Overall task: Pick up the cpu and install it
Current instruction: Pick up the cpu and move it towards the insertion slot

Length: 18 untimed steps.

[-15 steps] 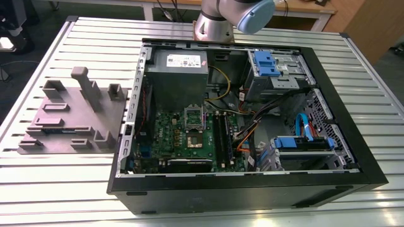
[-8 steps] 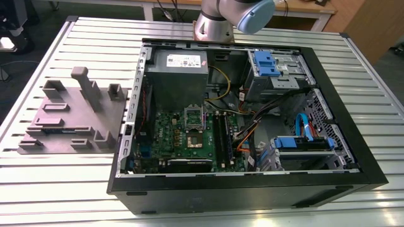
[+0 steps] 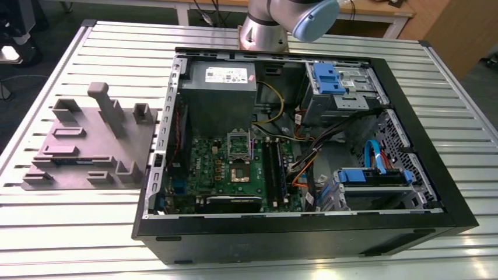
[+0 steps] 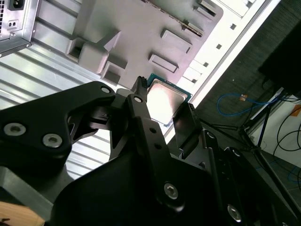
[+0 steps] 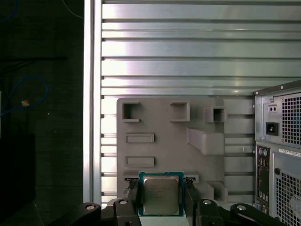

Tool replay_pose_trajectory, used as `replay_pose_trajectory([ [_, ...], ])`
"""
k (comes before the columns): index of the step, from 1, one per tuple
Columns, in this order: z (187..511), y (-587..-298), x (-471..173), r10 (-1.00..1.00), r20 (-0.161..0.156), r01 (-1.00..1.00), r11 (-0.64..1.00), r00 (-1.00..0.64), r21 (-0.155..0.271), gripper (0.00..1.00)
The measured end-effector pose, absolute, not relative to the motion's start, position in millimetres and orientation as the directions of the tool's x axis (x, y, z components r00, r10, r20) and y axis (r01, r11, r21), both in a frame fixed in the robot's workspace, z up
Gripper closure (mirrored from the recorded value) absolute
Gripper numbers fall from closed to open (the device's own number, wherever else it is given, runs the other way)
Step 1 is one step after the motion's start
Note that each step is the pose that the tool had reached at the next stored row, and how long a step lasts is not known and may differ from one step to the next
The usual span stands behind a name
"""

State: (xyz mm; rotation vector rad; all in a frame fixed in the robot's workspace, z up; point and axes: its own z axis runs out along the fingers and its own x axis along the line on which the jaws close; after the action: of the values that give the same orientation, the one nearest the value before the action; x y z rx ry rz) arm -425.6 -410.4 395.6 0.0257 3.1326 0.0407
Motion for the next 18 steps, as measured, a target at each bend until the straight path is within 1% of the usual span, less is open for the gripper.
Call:
replay_pose_trajectory([
  [18,395.6,-410.4,-420.8,0.017,-0.009,0.016,1.0,-1.0,0.026,0.53],
])
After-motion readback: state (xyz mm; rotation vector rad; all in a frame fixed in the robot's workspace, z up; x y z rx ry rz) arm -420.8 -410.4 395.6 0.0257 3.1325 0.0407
